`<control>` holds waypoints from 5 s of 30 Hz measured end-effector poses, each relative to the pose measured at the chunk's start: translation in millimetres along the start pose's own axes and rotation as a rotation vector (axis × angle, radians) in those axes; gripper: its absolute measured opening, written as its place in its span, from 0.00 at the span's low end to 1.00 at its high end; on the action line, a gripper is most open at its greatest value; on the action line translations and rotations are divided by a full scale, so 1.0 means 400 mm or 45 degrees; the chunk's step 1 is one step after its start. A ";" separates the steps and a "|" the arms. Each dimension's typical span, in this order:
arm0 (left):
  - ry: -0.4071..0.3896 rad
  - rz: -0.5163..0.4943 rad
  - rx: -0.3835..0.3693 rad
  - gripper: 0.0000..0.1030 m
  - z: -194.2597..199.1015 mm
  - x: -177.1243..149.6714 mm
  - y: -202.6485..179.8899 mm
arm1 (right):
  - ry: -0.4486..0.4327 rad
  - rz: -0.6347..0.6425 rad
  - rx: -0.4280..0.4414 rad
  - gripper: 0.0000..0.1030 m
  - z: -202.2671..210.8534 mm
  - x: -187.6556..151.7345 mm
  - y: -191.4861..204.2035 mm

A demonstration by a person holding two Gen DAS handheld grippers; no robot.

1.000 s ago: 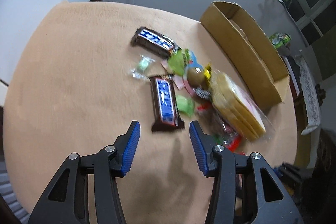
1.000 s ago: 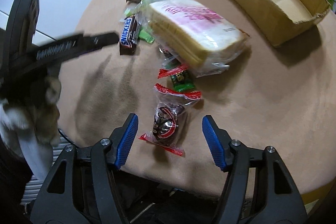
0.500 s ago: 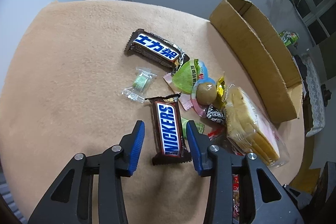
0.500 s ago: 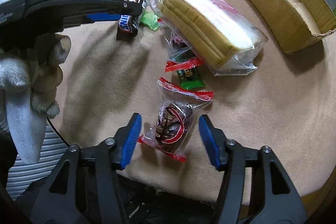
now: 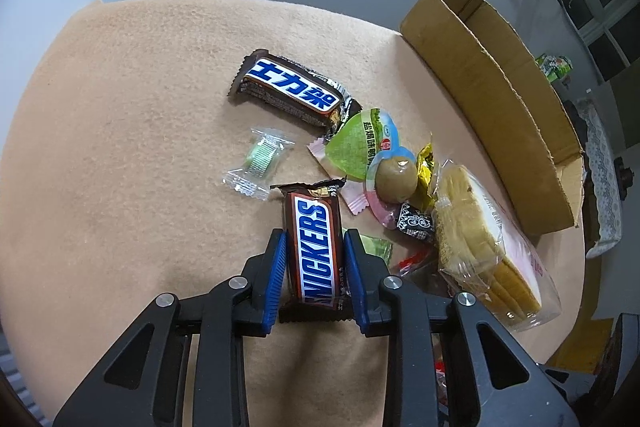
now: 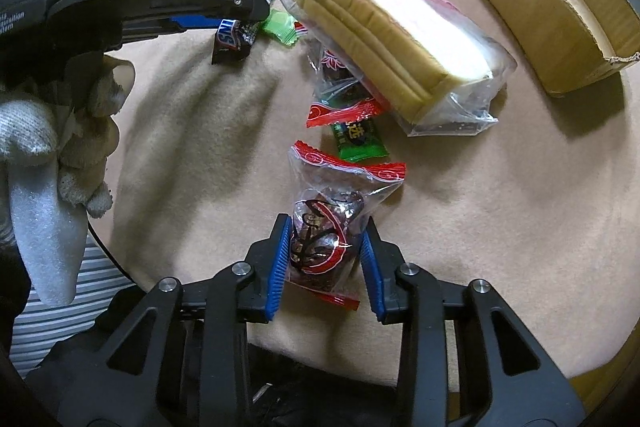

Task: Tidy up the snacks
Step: 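Carry both items over the cardboard box and open both grippers to drop them, then grasp the bagged bread loaf with the left gripper, then lift the bread loaf into the cardboard box and release it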

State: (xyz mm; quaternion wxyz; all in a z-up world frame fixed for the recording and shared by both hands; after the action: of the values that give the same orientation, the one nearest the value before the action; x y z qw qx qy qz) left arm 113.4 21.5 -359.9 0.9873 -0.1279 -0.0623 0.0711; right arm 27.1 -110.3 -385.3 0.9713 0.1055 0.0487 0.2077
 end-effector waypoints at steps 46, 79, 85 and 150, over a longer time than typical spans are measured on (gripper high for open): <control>-0.122 -0.405 -0.048 0.27 0.118 0.194 -0.377 | -0.384 -0.286 -0.122 0.33 0.363 0.224 -0.431; -0.075 -0.562 0.087 0.53 0.083 0.263 -0.445 | -0.442 -0.314 -0.061 0.74 0.352 0.239 -0.476; -0.075 -0.547 0.071 0.53 0.116 0.238 -0.390 | -0.462 -0.341 0.029 0.74 0.364 0.178 -0.448; 0.166 -0.404 -0.134 0.37 0.080 -0.015 -0.258 | -0.269 -0.457 0.586 0.40 0.129 0.132 -0.252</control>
State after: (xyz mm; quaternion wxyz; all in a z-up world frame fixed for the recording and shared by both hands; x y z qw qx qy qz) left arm 116.0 -70.6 -302.8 0.9800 -0.1722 -0.0211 -0.0975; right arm 122.0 -187.7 -360.4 0.9427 0.3336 0.0112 0.0045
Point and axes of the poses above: each gripper's, at about its wrist camera, not at the fingertips, and z roughly against the way its jaws point, y to its left, x to its top, the point moved 6 cm from there along -z, roughly the way its jaws point, and after that the axes turned 11 degrees about y, right-handed, at the moved point
